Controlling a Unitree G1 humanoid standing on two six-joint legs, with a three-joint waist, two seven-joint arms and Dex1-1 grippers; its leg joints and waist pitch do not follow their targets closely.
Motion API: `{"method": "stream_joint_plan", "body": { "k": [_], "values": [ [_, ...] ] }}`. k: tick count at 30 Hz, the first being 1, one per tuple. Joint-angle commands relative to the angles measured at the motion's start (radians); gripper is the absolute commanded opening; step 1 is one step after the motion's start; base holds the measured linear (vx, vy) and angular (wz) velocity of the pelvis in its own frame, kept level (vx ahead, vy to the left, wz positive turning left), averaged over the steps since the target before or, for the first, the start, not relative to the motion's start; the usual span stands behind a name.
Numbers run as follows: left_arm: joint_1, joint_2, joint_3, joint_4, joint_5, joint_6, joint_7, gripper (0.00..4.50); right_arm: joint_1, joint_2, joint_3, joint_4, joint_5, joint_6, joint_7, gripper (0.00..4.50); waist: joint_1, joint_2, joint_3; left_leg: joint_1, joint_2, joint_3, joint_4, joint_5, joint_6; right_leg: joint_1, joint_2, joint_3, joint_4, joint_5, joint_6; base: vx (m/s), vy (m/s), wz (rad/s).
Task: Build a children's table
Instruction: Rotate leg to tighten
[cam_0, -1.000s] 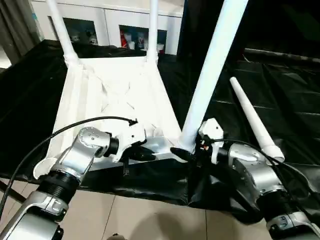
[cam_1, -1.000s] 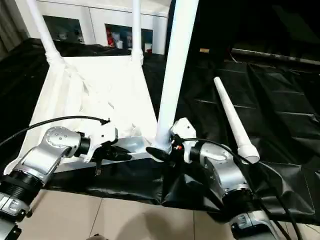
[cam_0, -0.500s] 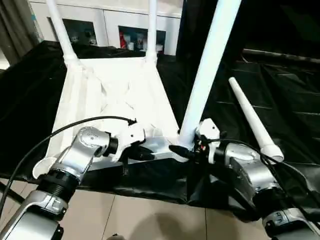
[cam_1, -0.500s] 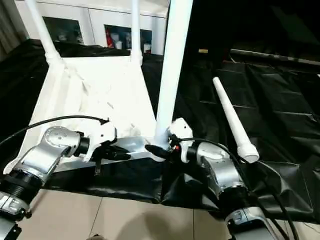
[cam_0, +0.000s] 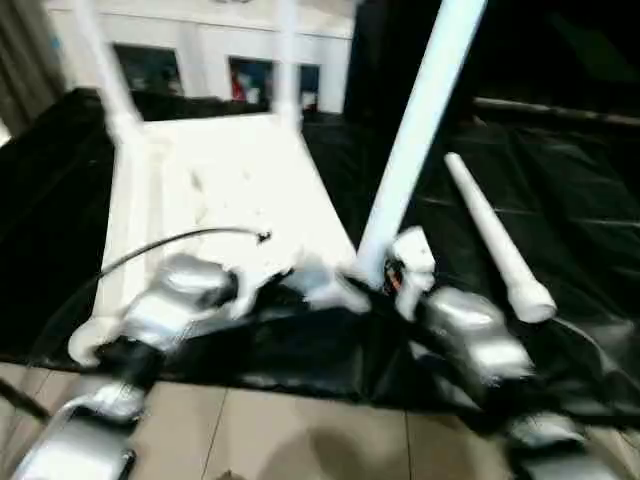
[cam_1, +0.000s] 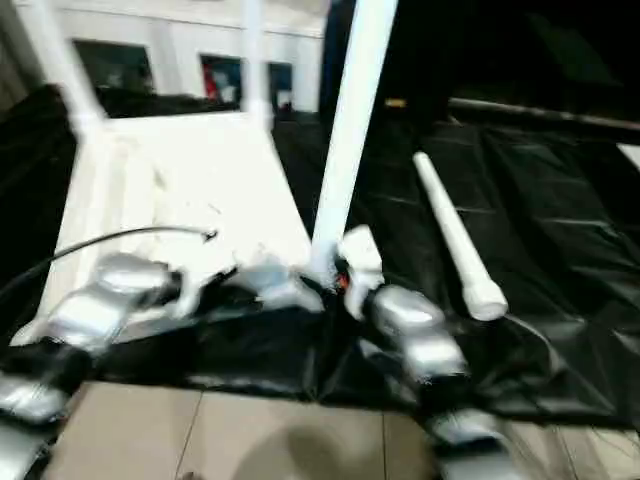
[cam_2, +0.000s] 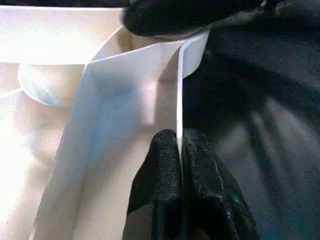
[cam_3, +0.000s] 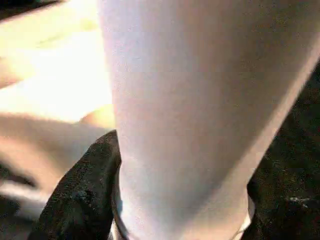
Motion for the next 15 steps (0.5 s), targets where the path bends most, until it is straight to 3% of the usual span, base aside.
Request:
{"method": "stream_joint_plan", "body": {
  "k": [1, 3, 4, 5, 7, 11, 15],
  "values": [
    [-0.026, -0.038, 0.042, 0.007, -0.019, 0.026, 0.086, 0.0, 0.017, 0.017, -0.022, 0.091, -0.005, 0.065, -0.111, 2.75, -0.002, 0.012, -0.041, 0.005, 0.015, -0.005, -0.081, -0.299, -0.028, 0.036, -0.061, 0.047, -0.11, -0.377, -0.147, 0.0, 0.0, 0.0],
    [-0.07, -0.146, 0.085, 0.041, -0.025, 0.084, 0.253, 0.0, -0.046, 0.076, -0.036, 0.159, -0.016, 0.08, -0.269, 2.75, -0.007, 0.009, -0.043, 0.007, 0.015, -0.004, -0.08, -0.301, -0.029, 0.033, -0.057, 0.046, -0.108, -0.375, -0.146, 0.0, 0.0, 0.0],
    [-0.08, -0.176, 0.092, 0.049, -0.027, 0.095, 0.288, 0.0, -0.067, 0.097, -0.048, 0.18, -0.009, 0.083, -0.296, 2.75, -0.005, 0.004, -0.045, 0.006, 0.012, -0.002, -0.077, -0.283, -0.024, 0.033, -0.055, 0.047, -0.106, -0.338, -0.143, 0.0, 0.0, 0.0],
    [-0.086, -0.196, 0.093, 0.054, -0.026, 0.097, 0.312, 0.0, -0.083, 0.109, -0.05, 0.195, -0.012, 0.082, -0.313, 2.75, -0.003, 0.006, -0.048, -0.001, 0.014, -0.003, -0.079, -0.25, -0.015, 0.039, -0.056, 0.046, -0.103, -0.284, -0.146, 0.0, 0.0, 0.0],
    [-0.092, -0.22, 0.086, 0.058, -0.009, 0.106, 0.339, 0.0, -0.113, 0.125, -0.045, 0.228, -0.037, 0.064, -0.342, 2.75, -0.003, 0.002, -0.049, -0.004, 0.012, 0.0, -0.076, -0.224, -0.003, 0.039, -0.054, 0.046, -0.101, -0.23, -0.151, 0.0, 0.0, 0.0],
    [-0.082, -0.207, 0.076, 0.055, 0.006, 0.109, 0.338, 0.0, -0.141, 0.14, -0.05, 0.269, -0.044, 0.021, -0.346, 2.75, -0.001, 0.006, -0.051, -0.008, 0.009, 0.005, -0.073, -0.164, 0.027, 0.043, -0.053, 0.046, -0.093, -0.132, -0.172, 0.0, 0.0, 0.0],
    [-0.077, -0.178, 0.069, 0.055, 0.014, 0.106, 0.317, 0.0, -0.157, 0.145, -0.054, 0.277, -0.042, -0.025, -0.304, 2.75, -0.002, 0.006, -0.049, -0.006, 0.011, 0.005, -0.076, -0.183, 0.031, 0.042, -0.054, 0.044, -0.097, -0.164, -0.171, 0.0, 0.0, 0.0]
  ]
}}
